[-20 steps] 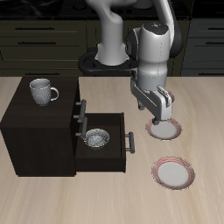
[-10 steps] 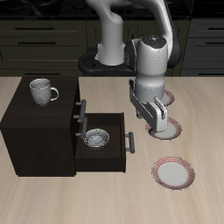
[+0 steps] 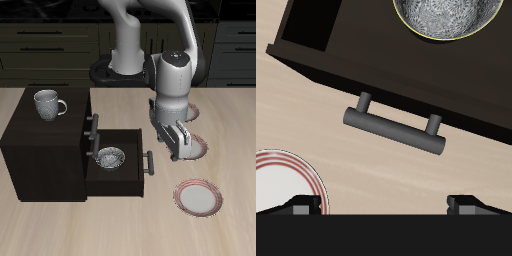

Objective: Close the bottom drawer

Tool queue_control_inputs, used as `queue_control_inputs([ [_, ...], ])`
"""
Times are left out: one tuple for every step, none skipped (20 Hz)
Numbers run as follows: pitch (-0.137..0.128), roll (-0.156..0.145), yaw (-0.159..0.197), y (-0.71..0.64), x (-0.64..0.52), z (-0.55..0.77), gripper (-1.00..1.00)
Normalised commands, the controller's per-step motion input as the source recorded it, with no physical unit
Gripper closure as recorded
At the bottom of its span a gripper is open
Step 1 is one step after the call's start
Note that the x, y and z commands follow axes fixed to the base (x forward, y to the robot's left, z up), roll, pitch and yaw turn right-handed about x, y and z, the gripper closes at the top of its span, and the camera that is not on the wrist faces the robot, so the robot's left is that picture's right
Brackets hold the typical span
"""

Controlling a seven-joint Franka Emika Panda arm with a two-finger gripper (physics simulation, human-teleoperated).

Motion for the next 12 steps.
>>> queue_control_inputs([
  [-0.014, 0.021, -0.016, -0.03, 0.01, -0.17, -1.0],
  [0.02, 0.009, -0.025, -0.1, 0.07, -0.26, -1.0],
  [0.022, -0.024, -0.029, -0.18, 0.07, -0.25, -1.0],
  [0.069, 0.012, -0.045, -0.1, 0.12, -0.3, -1.0],
  [0.03, -0.044, 0.024, -0.21, 0.16, -0.47, -1.0],
  [0.0, 0.0, 0.0, -0.05, -0.01, -0.01, -1.0],
  [0.043, -0.018, -0.028, -0.24, 0.03, -0.44, -1.0],
  [0.061, -0.022, -0.023, -0.17, 0.1, -0.41, -1.0],
  [0.028, -0.007, -0.053, -0.18, 0.04, -0.25, -1.0],
  [0.021, -0.016, -0.013, -0.09, 0.02, -0.12, -1.0],
  [0.043, 0.004, -0.06, -0.19, 0.08, -0.37, -1.0],
  [0.029, -0.025, -0.037, -0.14, 0.05, -0.18, -1.0],
])
